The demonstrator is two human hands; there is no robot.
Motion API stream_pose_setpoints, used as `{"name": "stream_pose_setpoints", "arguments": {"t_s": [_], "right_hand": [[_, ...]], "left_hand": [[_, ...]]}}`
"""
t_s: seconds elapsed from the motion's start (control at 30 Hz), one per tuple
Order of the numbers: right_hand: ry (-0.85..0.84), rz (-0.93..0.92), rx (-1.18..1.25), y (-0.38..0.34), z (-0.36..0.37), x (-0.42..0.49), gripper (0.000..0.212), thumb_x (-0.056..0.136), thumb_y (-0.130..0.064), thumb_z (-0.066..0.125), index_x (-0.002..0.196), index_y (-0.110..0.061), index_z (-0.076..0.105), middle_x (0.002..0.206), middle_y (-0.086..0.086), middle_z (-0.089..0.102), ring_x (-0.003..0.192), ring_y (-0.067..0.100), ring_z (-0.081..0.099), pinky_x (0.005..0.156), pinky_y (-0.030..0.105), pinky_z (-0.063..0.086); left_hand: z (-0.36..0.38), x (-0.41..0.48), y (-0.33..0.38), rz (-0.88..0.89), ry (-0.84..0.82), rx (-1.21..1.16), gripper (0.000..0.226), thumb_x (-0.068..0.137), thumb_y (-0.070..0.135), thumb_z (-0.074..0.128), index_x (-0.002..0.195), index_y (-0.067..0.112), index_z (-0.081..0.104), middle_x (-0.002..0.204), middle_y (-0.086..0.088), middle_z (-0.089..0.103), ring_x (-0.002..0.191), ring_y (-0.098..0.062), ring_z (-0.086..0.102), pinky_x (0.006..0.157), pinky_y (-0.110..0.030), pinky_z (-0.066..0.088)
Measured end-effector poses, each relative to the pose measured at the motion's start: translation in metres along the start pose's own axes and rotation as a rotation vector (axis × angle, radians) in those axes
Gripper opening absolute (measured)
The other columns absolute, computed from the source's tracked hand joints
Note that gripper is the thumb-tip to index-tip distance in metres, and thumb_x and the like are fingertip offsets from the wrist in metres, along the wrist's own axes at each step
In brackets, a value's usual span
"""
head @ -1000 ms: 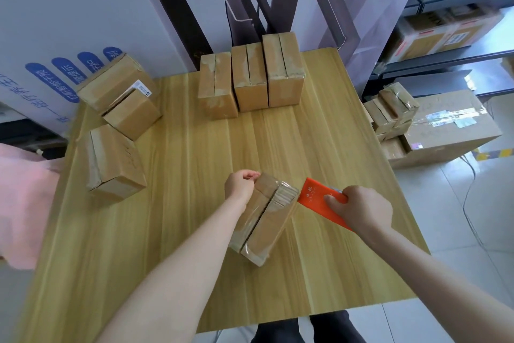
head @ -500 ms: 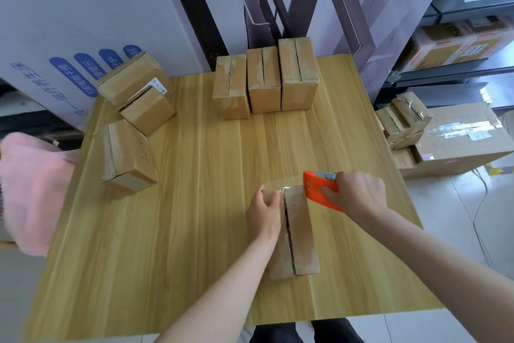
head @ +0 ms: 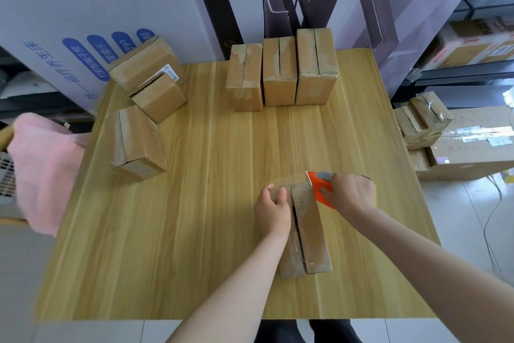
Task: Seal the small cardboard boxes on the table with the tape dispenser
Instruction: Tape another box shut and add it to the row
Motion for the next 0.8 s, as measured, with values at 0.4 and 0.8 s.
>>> {"name": "stream_pose_setpoints", "arguments": {"t_s": [0.4,0.8], "right_hand": [[0.283,0.550,1.167,0.044,-0.010,-0.067,0.059,0.081,-0.051,0.066,0.054,0.000,0.053,0.046,0.004,0.041,0.045,0.020,0.037,0.047,0.029,0.029],[0.269,0.645,1.348,0.019,0.004,-0.082,0.053,0.076,-0.056,0.066,0.048,-0.012,0.055,0.032,-0.006,0.046,0.031,0.008,0.042,0.042,0.026,0.034]], "left_hand": [[0.002,-0.015,0.010,-0.143,0.108,-0.153,0.017,0.080,0.038,0.047,0.077,0.022,0.046,0.076,0.000,0.061,0.069,-0.026,0.061,0.062,-0.033,0.050],[-0.024,-0.036,0.015,0.364,0.182,0.216,0.060,0.088,0.041,0.064,0.134,0.007,0.048,0.132,-0.011,0.052,0.124,-0.029,0.046,0.104,-0.041,0.038]]}}
Point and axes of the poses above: each hand's wrist, its own x-axis towards the middle knuckle, its own z-axis out of the palm, y = z × x, the point moved 4 cm from there along x, towards the middle knuckle
